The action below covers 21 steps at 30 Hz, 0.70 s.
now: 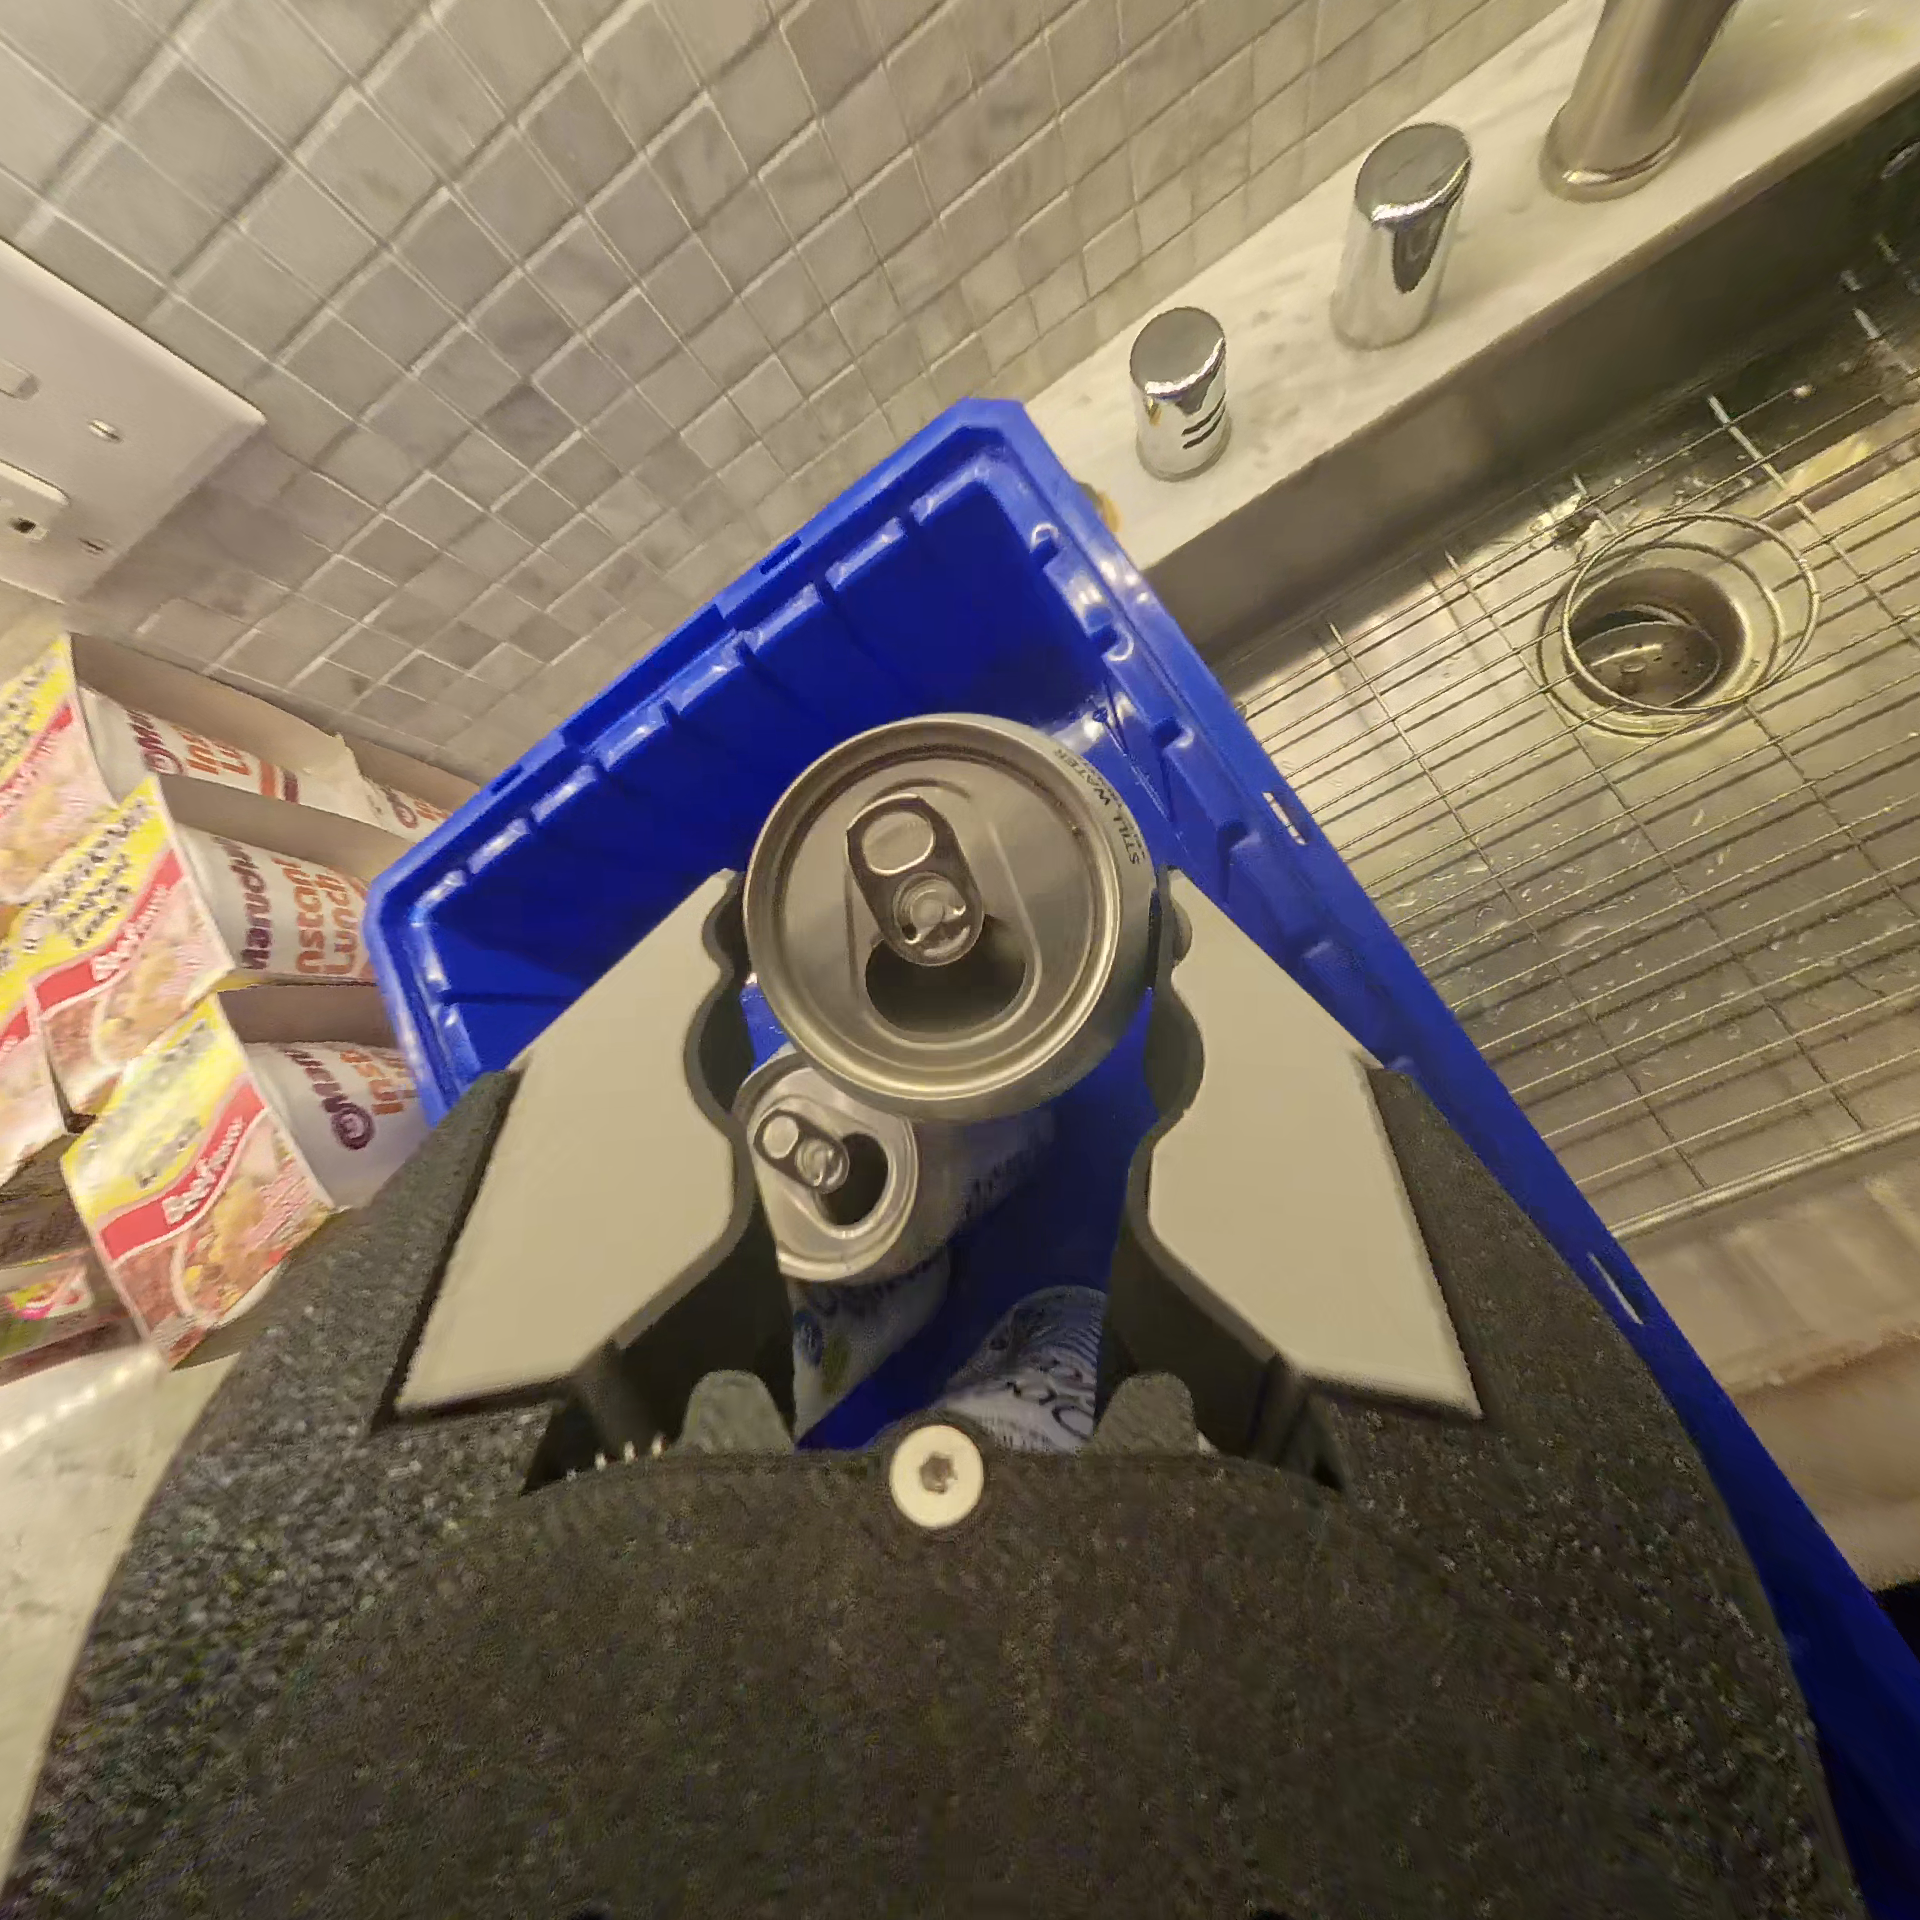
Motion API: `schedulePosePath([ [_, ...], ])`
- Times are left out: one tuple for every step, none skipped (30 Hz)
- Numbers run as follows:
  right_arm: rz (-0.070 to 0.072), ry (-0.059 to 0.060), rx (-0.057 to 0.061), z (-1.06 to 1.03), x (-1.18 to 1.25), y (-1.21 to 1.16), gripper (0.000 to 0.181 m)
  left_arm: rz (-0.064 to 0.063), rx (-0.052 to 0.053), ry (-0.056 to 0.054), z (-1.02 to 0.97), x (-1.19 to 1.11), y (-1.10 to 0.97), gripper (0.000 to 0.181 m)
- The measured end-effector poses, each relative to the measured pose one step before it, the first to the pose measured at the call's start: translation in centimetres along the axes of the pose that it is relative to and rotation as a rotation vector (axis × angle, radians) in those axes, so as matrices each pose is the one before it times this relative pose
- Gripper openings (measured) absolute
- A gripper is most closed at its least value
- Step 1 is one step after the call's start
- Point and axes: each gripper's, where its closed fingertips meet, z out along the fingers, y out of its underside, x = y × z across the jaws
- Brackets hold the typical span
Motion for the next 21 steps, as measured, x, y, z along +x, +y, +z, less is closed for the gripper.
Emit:
schedulePosePath([
  [-0.0035,-0.037,0.0219,0.414,-0.583,-0.957,0.088,0.0105,0.016,-0.0002,-1.132,0.231,-0.363,0.075],
  [-0.0031,-0.0433,0.0186,0.502,-0.722,-0.942,0.088,0.0083,0.0151,0.0061,-1.17,0.35,-0.406,0.075],
  [-0.0007,-0.0474,0.0205,0.574,-0.817,-1.012,0.088,0.0086,0.0165,0.009,-1.17,0.462,-0.482,0.074],
  [0.0052,-0.0566,0.0265,0.672,-0.971,-1.123,0.088,0.0123,0.0157,0.0078,-1.139,0.513,-0.507,0.075],
  [0.0104,-0.0598,0.0244,0.831,-1.041,-1.15,0.088,0.0158,0.0122,0.0068,-1.081,0.571,-0.484,0.075],
  [0.0102,-0.0649,0.0252,0.951,-1.152,-1.203,0.088,0.0159,0.0125,0.0102,-1.045,0.69,-0.544,0.074],
  [0.0028,-0.0708,0.0257,1.043,-1.272,-1.259,0.089,0.013,0.0153,0.0156,-1.025,0.841,-0.621,0.074],
  [-0.0058,-0.0647,0.0242,1.124,-1.168,-1.235,0.089,0.0153,0.0147,0.0233,-0.993,1.063,-0.672,0.074],
  [-0.0092,-0.0666,0.0185,1.197,-1.124,-1.163,0.089,0.0175,0.0151,0.0277,-0.93,1.26,-0.73,0.074],
  [-0.0138,-0.0705,0.0095,1.214,-1.09,-1.025,0.09,0.0208,0.0159,0.0298,-0.844,1.42,-0.793,0.074],
  [-0.0189,-0.0624,0.007,1.163,-0.848,-0.982,0.092,0.0209,0.017,0.0327,-0.737,1.547,-0.863,0.074],
  [-0.0137,-0.0687,0.0075,1.029,-0.797,-0.947,0.092,0.0204,0.0167,0.037,-0.605,1.671,-0.902,0.074],
  [-0.0035,-0.0683,0.0006,0.933,-0.634,-0.766,0.092,0.019,0.0168,0.04,-0.462,1.75,-0.928,0.074],
  [-0.0042,-0.0475,-0.007,0.827,-0.268,-0.521,0.095,0.0167,0.0185,0.0408,-0.3,1.77,-0.965,0.074],
  [-0.0123,-0.0426,-0.008,0.639,-0.238,-0.405,0.098,0.015,0.0192,0.0408,-0.127,1.755,-0.949,0.074],
  [-0.0136,-0.0371,-0.0031,0.44,-0.23,-0.429,0.1,0.0145,0.0185,0.0419,0.045,1.755,-0.923,0.075],
  [-0.0065,-0.0226,0.003,0.276,-0.045,-0.43,0.101,0.0134,0.0186,0.0427,0.185,1.719,-0.888,0.075],
  [-0.0003,-0.0219,0.0013,0.169,-0.078,-0.269,0.103,0.0111,0.0187,0.042,0.314,1.656,-0.866,0.075],
  [0.008,-0.0267,-0.0038,0.079,-0.215,-0.101,0.106,0.0113,0.0178,0.0414,0.419,1.6,-0.833,0.075],
  [0.0052,-0.0142,-0.0011,-0.054,-0.153,-0.073,0.108,0.0144,0.0143,0.0414,0.52,1.557,-0.756,0.074],
  [-0.0044,-0.0136,0.0043,-0.184,-0.309,-0.114,0.109,0.0166,0.0136,0.0408,0.608,1.504,-0.736,0.075],
])
